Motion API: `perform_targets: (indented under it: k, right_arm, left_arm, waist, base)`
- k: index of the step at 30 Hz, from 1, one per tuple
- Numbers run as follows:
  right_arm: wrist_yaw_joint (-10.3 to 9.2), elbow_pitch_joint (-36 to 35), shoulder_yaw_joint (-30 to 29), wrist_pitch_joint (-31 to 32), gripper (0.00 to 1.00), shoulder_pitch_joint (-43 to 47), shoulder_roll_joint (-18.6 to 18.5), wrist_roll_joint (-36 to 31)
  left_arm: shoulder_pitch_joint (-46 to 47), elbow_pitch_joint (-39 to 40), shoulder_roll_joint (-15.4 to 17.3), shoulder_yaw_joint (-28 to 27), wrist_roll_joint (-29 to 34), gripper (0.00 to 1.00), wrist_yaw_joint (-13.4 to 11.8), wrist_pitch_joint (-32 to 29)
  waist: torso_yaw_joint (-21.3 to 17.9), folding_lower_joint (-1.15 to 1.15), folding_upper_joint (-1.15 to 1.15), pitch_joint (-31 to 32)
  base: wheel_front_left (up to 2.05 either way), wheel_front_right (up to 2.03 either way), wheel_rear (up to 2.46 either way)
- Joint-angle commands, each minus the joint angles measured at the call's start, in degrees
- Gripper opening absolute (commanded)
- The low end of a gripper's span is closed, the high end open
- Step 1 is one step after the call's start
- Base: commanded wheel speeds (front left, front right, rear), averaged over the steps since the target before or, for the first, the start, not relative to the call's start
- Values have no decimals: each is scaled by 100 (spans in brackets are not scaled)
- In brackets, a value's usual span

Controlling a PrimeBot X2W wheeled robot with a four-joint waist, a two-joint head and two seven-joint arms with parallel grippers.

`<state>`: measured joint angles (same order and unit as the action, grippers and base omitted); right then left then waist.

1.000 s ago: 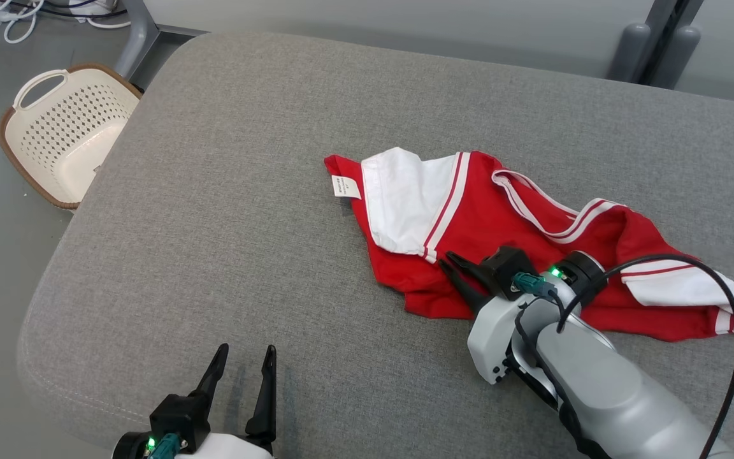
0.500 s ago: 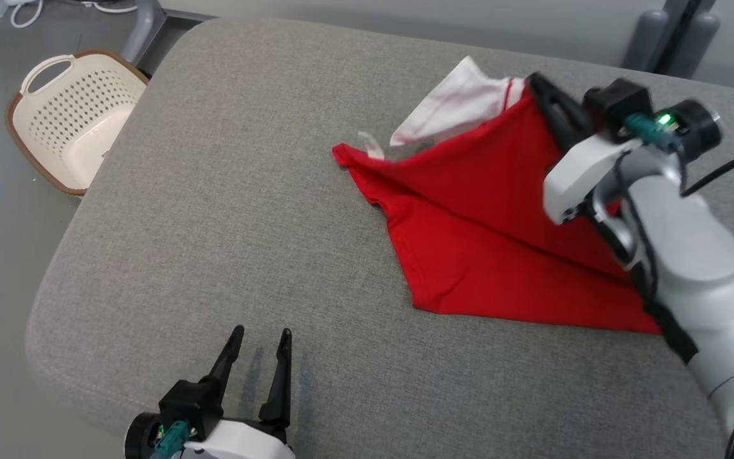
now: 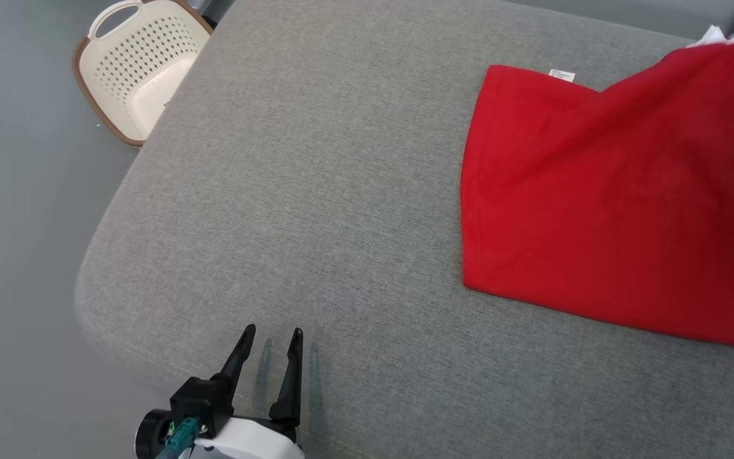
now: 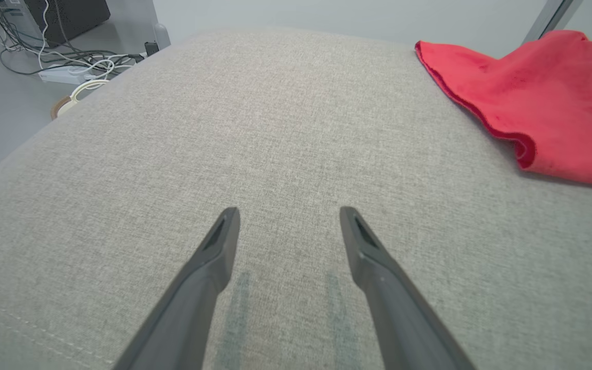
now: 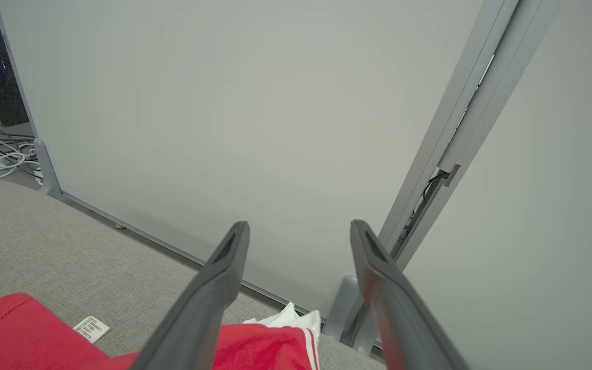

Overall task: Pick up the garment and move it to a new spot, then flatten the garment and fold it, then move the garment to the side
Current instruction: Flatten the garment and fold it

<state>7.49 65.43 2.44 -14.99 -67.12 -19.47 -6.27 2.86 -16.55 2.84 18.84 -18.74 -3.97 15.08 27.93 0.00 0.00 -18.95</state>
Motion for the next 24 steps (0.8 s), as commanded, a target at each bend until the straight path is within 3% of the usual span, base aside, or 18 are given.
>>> perform_targets:
  k: [1,9,17,24]
  right_arm:
    - [0,-181,-192,-25,100,240,122,-175]
    - [0,-1092,-463,-25,100,1264,633,-241]
    - [0,-2275,-588,-26,100,2886,964,279]
    - [0,-2828,-204,-26,100,3908,1095,474]
  left_arm:
    - [152,21,14,-27,-12,100,11,11]
    - [349,70,17,-102,132,100,44,11]
    - [618,-15,17,-206,393,100,199,11]
    - [593,-68,18,-239,430,100,255,11]
  waist:
    - [-180,0,0,1]
    - [-870,0,0,103]
    - [-1657,0,0,293]
    - [-2089,0,0,392]
  base:
    - [0,0,0]
    - [0,0,0]
    - [0,0,0]
    - [0,0,0]
